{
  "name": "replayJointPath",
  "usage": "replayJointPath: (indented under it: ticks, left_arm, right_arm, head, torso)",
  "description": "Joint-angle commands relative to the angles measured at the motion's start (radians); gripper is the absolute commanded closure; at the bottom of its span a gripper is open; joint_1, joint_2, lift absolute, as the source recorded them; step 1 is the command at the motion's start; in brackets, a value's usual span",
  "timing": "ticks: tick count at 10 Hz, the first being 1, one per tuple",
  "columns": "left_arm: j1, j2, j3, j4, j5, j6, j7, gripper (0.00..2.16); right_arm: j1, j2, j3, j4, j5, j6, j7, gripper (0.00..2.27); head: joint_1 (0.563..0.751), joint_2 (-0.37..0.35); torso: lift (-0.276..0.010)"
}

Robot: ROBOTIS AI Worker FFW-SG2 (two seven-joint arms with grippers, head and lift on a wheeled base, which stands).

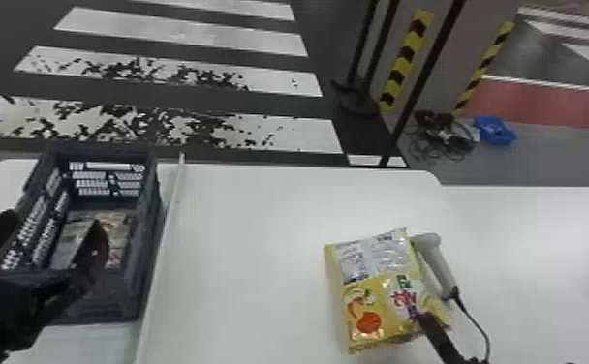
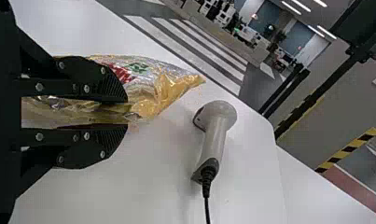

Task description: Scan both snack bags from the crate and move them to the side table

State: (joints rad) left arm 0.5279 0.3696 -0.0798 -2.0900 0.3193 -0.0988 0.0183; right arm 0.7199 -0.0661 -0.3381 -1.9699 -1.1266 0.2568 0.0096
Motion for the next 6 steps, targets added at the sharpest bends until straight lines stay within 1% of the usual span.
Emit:
replayJointPath:
  ticks: [1,2,3,4,5,6]
  left_arm:
    - [-0.006,0.000,-0.008,0.002,0.000,0.000,0.000,0.03]
    - [-0.008,0.000,-0.009,0.002,0.000,0.000,0.000,0.03]
    - [-0.009,0.000,-0.011,0.002,0.000,-0.003,0.000,0.03]
    - [-0.009,0.000,-0.011,0.001,0.000,-0.009,0.000,0.03]
    - [-0.009,0.002,-0.012,0.002,0.000,-0.012,0.000,0.03]
    - [-0.009,0.002,-0.015,0.002,0.000,-0.015,0.000,0.03]
  right_arm:
    - [0.010,0.000,0.033,-0.027,0.011,0.022,-0.022,0.20]
    - [0.018,0.000,0.065,-0.041,0.034,0.028,-0.042,0.20]
    - [0.024,0.000,0.077,-0.052,0.033,0.095,-0.059,0.20]
    - [0.029,0.000,0.082,-0.061,0.070,0.065,-0.063,0.20]
    - [0.026,-0.001,0.067,-0.060,0.079,0.043,-0.071,0.20]
    - [0.010,-0.006,0.050,-0.053,0.107,0.031,-0.071,0.20]
  head:
    - [0.695,-0.219]
    - [0.695,-0.213]
    - [0.695,-0.191]
    - [0.695,-0.162]
    - [0.695,-0.146]
    - [0.695,-0.150]
  torso:
    - [-0.095]
    - [-0.095]
    - [-0.095]
    - [-0.095]
    - [-0.095]
    - [-0.095]
